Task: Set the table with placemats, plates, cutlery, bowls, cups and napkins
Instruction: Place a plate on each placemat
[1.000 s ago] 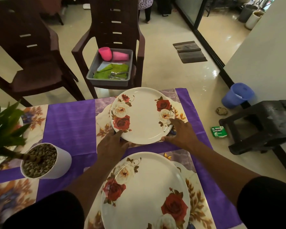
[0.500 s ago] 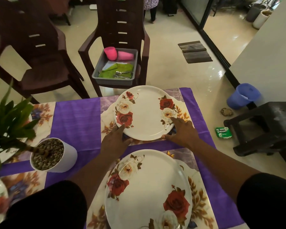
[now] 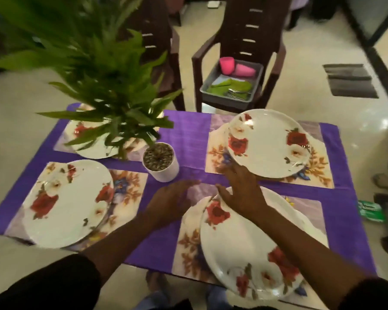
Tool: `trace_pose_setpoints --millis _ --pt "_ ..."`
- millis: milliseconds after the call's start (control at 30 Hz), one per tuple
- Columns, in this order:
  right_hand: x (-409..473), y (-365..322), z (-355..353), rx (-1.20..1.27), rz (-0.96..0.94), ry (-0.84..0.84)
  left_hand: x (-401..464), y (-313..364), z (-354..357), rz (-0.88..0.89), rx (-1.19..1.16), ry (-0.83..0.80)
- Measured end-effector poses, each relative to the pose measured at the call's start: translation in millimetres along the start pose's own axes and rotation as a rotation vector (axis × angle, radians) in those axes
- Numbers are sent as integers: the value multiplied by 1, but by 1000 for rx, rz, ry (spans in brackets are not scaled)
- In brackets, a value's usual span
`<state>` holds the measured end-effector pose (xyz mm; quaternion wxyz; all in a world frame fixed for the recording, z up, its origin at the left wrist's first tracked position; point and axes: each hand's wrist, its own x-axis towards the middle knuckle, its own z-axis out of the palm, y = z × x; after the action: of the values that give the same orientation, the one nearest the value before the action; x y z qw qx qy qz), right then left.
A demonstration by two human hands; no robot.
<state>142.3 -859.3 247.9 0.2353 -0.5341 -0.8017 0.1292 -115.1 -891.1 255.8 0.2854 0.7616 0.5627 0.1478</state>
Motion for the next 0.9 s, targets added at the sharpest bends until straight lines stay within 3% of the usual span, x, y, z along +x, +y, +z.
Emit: trace_pose_setpoints --millis 100,200,300,433,533,600,767,900 --pt "11 -65 29 148 -219 -57 -53 -46 -38 40 87 51" --pt "25 -120 58 181 -282 -154 -84 -91 -75 41 238 132" --pt "41 -164 87 168 -292 -314 -106 -137 -104 -67 315 219" --pt "65 -223 130 94 -178 -547 -137 -204 -156 -334 265 294" --pt "78 -264 158 150 -60 -583 -160 -254 -197 -654 258 337" --pt "81 -292 182 219 100 -562 -179 -289 -221 -839 231 281" --pt "77 -325 233 333 549 -456 -214 -345 -245 -886 126 45" --pt "76 -341 253 232 629 -495 -229 -372 -247 -926 213 39"
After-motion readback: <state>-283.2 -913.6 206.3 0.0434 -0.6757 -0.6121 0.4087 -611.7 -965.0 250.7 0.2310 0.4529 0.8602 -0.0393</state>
